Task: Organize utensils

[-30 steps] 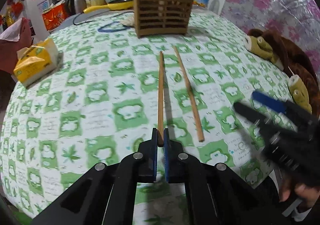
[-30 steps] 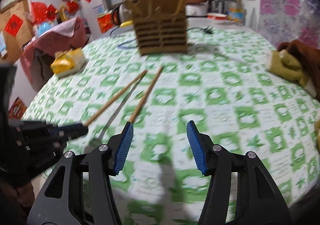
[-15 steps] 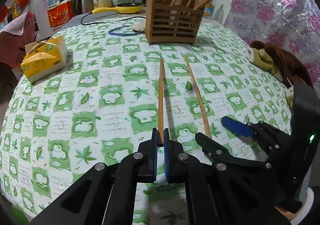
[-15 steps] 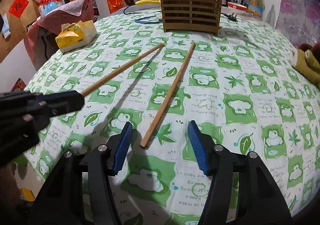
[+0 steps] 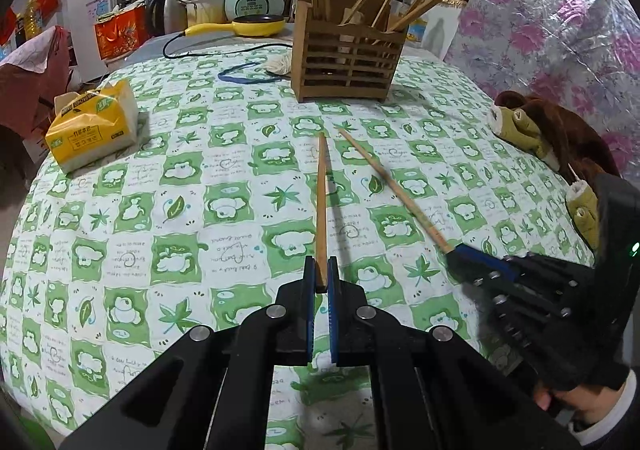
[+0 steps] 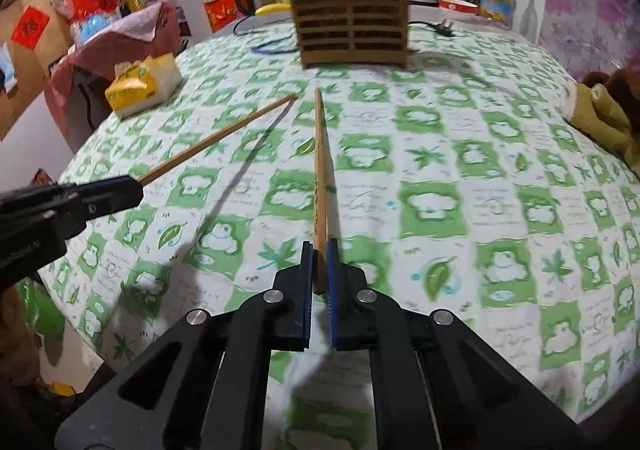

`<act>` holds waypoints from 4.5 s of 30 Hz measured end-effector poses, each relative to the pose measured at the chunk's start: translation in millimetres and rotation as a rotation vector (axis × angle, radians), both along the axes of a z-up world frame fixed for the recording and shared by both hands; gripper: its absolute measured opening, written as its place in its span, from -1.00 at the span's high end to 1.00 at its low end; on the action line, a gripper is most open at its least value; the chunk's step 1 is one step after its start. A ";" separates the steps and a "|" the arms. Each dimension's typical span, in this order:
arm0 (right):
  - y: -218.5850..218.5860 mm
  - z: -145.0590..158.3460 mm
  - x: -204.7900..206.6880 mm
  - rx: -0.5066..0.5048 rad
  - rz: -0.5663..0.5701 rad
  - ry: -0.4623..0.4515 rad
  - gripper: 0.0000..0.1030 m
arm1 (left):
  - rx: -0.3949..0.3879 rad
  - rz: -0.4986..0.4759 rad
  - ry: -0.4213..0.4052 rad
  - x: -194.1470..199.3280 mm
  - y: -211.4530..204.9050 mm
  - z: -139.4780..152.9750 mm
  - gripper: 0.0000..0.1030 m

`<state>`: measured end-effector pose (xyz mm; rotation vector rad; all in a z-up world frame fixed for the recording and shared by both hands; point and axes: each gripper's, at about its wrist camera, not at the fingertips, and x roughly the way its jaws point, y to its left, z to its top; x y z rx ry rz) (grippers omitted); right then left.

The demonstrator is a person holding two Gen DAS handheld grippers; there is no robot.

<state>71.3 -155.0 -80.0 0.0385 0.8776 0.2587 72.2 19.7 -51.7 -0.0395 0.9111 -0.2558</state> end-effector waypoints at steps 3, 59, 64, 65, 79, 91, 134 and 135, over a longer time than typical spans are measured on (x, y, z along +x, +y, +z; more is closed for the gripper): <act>-11.8 14.6 -0.8 0.026 -0.019 -0.035 0.87 | 0.002 0.003 -0.013 -0.9 2.1 6.2 0.88; -37.8 200.3 62.9 0.141 0.000 -0.471 0.89 | 0.060 -0.131 -0.314 53.1 -29.1 153.0 0.88; -37.2 215.7 80.3 0.121 0.012 -0.504 0.89 | 0.085 -0.164 -0.356 69.6 -43.1 169.4 0.88; -37.0 218.3 83.3 0.119 0.013 -0.510 0.89 | 0.091 -0.166 -0.363 74.0 -45.7 172.4 0.88; -48.6 247.1 141.0 0.116 -0.006 -0.561 0.89 | 0.097 -0.128 -0.437 143.8 -60.0 223.2 0.88; -41.6 253.6 188.7 0.086 -0.018 -0.590 0.89 | 0.047 -0.043 -0.497 207.6 -61.6 254.5 0.88; -30.2 136.2 28.8 -0.009 -0.214 -0.320 -0.72 | 0.124 0.275 -0.253 32.8 -24.8 120.6 -0.89; -29.7 136.1 26.9 -0.006 -0.213 -0.319 -0.73 | 0.125 0.276 -0.251 30.9 -24.3 120.5 -0.89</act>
